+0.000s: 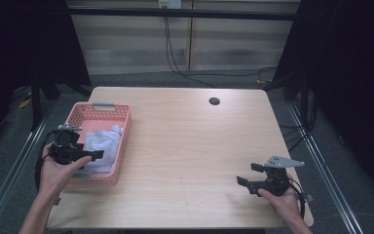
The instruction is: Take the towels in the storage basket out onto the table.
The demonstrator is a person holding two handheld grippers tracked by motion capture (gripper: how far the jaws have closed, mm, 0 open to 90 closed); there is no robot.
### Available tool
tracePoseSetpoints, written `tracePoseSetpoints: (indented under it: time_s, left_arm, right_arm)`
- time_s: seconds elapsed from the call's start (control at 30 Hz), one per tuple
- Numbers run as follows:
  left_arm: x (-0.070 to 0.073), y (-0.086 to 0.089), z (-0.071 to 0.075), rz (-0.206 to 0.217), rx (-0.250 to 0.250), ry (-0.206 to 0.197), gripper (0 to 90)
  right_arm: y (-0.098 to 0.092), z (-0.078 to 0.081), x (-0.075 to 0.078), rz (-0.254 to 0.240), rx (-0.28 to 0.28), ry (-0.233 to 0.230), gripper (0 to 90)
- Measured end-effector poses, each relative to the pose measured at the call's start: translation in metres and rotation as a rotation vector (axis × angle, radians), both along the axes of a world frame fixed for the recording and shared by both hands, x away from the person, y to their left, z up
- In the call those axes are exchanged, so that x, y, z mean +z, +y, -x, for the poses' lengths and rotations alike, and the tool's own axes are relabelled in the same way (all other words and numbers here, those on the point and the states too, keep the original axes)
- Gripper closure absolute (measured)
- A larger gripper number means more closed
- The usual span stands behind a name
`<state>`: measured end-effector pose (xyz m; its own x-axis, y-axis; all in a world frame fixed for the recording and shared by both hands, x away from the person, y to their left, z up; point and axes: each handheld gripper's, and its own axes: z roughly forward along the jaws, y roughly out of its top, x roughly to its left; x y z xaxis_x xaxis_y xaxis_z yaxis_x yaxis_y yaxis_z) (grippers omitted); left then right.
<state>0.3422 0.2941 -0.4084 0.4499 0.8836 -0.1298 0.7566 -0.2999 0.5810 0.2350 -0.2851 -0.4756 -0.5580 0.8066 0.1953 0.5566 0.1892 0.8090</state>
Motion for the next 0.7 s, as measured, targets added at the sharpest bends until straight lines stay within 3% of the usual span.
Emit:
tracePoseSetpoints:
  time_s: [0.03, 0.07, 0.2, 0.33, 0.37, 0.4, 0.5, 0.53, 0.6, 0.67, 0.7]
  left_arm:
    - [-0.004, -0.001, -0.005, -0.009, -0.008, 0.025, 16.5]
    - [-0.004, -0.001, -0.005, -0.009, -0.008, 0.025, 16.5]
    - [-0.019, -0.002, -0.021, -0.100, -0.020, 0.109, 16.0]
    - [-0.023, 0.000, -0.029, -0.094, -0.017, 0.139, 11.8]
    - [-0.025, 0.000, -0.031, -0.109, -0.016, 0.148, 11.8]
    - [-0.027, 0.001, -0.035, -0.119, -0.026, 0.175, 9.3]
    - [-0.036, 0.003, -0.043, -0.111, 0.009, 0.238, 0.3]
    - [-0.036, 0.003, -0.043, -0.111, 0.009, 0.238, 0.0]
    - [-0.043, 0.006, -0.048, -0.098, -0.007, 0.290, 0.0]
    - [-0.041, 0.001, -0.049, -0.137, -0.029, 0.275, 0.2]
    - [-0.041, 0.001, -0.049, -0.137, -0.029, 0.275, 0.2]
  right_arm:
    - [-0.001, -0.002, 0.000, -0.005, -0.004, 0.006, 16.6]
    - [-0.001, -0.002, 0.000, -0.005, -0.007, 0.002, 16.6]
    - [-0.001, -0.003, -0.001, -0.001, -0.009, 0.014, 16.6]
    - [0.001, -0.004, -0.002, 0.010, 0.007, 0.029, 16.9]
    - [0.001, -0.004, -0.002, 0.010, 0.009, 0.027, 16.8]
    - [0.001, -0.004, -0.003, 0.010, 0.014, 0.028, 16.9]
    - [0.002, -0.005, -0.003, 0.011, 0.019, 0.032, 16.9]
    - [0.002, -0.005, -0.003, 0.011, 0.019, 0.032, 16.9]
    - [0.003, -0.004, -0.003, 0.013, 0.024, 0.036, 16.8]
    - [0.003, -0.004, -0.003, 0.012, 0.027, 0.036, 16.9]
    - [0.003, -0.004, -0.003, 0.013, 0.026, 0.036, 16.9]
